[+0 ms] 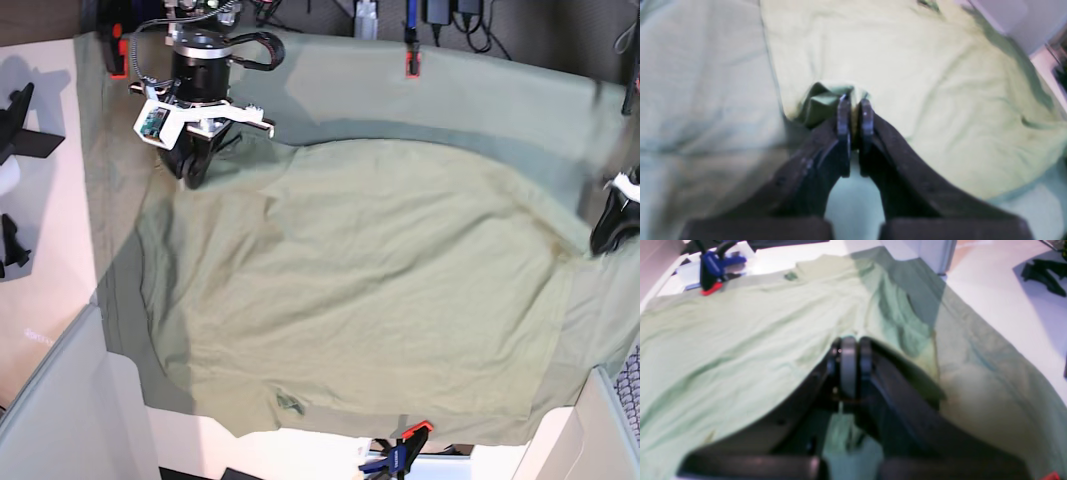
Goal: Fold the T-shirt properly
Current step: 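Lift the grasped edge with both grippers and pull it toward the hem, then lower the held fabric onto the shirt body with both grippers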
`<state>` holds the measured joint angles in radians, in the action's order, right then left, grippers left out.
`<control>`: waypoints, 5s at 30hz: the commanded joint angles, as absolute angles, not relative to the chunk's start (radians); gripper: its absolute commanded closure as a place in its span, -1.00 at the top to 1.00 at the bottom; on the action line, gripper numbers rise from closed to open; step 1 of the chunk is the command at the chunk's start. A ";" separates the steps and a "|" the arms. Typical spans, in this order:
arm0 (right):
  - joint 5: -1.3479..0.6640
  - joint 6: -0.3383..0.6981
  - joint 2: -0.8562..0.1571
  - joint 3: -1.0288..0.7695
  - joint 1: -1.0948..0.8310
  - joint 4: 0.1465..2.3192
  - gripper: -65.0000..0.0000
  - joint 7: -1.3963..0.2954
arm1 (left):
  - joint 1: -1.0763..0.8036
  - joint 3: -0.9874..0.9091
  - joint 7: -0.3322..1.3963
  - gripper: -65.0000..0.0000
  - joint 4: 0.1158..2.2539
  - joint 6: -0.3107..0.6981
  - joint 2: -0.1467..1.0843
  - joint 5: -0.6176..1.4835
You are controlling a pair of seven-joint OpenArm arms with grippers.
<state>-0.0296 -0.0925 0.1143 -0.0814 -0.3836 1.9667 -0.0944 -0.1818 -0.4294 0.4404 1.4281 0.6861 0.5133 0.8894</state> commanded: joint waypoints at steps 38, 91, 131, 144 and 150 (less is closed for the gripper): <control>0.049 -0.018 0.046 -0.122 0.366 1.151 -1.00 0.005 | 0.255 -0.299 0.252 -1.00 0.965 0.698 0.531 0.720; -0.445 0.017 0.147 -0.509 0.259 1.182 0.10 -0.124 | 0.036 -0.444 0.655 0.03 0.950 0.698 0.414 1.321; -0.423 0.064 0.147 -0.508 0.252 1.182 0.09 -0.165 | 0.168 -0.539 0.581 0.03 0.999 0.423 0.408 0.852; -0.423 0.065 0.147 -0.508 0.252 1.183 0.09 -0.169 | 0.168 -0.539 0.594 0.03 1.098 0.422 0.419 0.804; -0.423 0.079 0.147 -0.508 0.252 1.182 0.09 -0.181 | 0.163 -0.556 0.580 0.03 1.098 0.367 0.418 0.748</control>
<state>-0.4213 0.0612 0.1467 -0.5106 0.2329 1.1713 -0.1665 0.1444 -0.5510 0.6022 1.0790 0.3634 0.3969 0.7315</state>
